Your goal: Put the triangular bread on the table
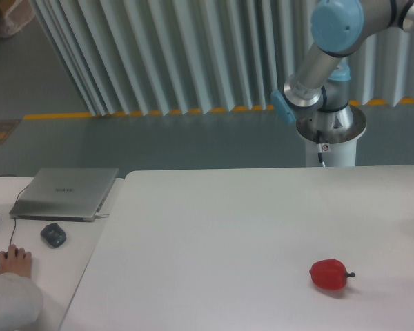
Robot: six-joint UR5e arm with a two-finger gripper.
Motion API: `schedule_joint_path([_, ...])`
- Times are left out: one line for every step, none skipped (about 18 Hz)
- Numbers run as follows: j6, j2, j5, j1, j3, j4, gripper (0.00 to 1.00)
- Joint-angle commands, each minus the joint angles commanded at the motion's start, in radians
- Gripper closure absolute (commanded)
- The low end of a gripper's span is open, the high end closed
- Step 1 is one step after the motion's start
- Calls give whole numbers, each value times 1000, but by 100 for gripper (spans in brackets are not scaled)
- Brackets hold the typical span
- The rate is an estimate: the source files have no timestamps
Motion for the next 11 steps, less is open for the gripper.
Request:
schedule_joint_path([0, -2, 2, 0, -5, 0, 0])
schedule_joint_path([2, -2, 6, 0, -5, -2, 0])
schedule_joint_path([3, 0, 11, 0, -6, -2, 0])
schedule_joint_path([5, 0, 11, 0, -9, -2, 0])
schedule_joint_path([6, 0, 11, -2, -11, -2, 0])
schedule_joint_path([6, 0, 11, -2, -14, -2, 0])
schedule_joint_path([5, -2, 14, -3, -15, 0, 5])
schedule_joint_path([6, -3, 32, -11, -15, 0, 19])
schedule_joint_path([5, -5, 40, -15, -15, 0, 58])
schedule_joint_path([11, -3, 47, -15, -15, 0, 93])
schedule_joint_path([12, -3, 52, -15, -15, 0, 100])
